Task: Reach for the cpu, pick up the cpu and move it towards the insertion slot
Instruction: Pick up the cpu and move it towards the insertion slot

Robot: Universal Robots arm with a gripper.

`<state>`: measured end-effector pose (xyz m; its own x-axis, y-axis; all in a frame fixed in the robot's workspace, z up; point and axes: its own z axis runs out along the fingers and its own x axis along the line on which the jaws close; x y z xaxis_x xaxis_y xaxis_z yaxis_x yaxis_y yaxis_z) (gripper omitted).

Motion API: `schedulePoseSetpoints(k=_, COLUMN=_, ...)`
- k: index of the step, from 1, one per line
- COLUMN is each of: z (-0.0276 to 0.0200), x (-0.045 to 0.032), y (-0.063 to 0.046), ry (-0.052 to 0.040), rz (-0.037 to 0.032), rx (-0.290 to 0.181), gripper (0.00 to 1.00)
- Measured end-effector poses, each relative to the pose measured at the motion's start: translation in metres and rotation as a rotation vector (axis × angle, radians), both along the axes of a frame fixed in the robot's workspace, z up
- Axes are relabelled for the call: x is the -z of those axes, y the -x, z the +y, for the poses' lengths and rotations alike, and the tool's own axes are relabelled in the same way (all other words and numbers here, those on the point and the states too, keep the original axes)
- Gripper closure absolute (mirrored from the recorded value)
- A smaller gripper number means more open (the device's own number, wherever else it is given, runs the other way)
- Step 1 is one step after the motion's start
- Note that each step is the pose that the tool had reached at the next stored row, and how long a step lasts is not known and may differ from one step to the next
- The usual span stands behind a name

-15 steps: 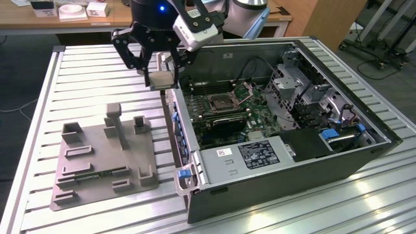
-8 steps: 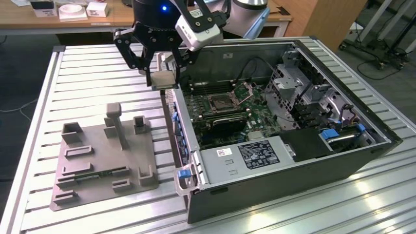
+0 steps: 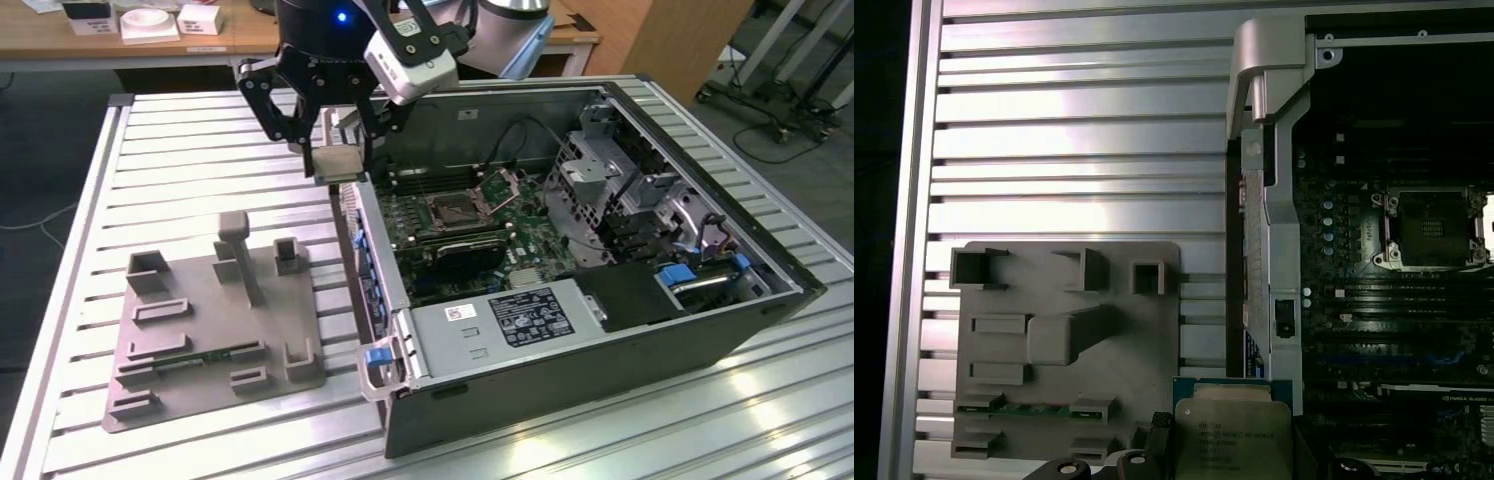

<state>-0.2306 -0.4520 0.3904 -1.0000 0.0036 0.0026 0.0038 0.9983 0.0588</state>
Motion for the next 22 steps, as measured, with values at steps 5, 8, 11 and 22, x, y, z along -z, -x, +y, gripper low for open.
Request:
schedulePoseSetpoints(k=5, z=0.0000, x=-0.0001, y=-0.003, ry=0.0001, rz=0.0001, rx=0.000, gripper=0.45)
schedulePoseSetpoints(k=8, z=0.0000, x=0.0000, y=-0.004, ry=0.0000, rz=0.0000, rx=0.000, gripper=0.45)
schedulePoseSetpoints(k=11, z=0.0000, x=0.0000, y=-0.005, ry=0.0001, rz=0.0000, rx=0.000, gripper=0.45)
schedulePoseSetpoints(k=22, z=0.0000, x=-0.0001, y=-0.011, ry=0.0001, rz=0.0000, rx=0.000, gripper=0.45)
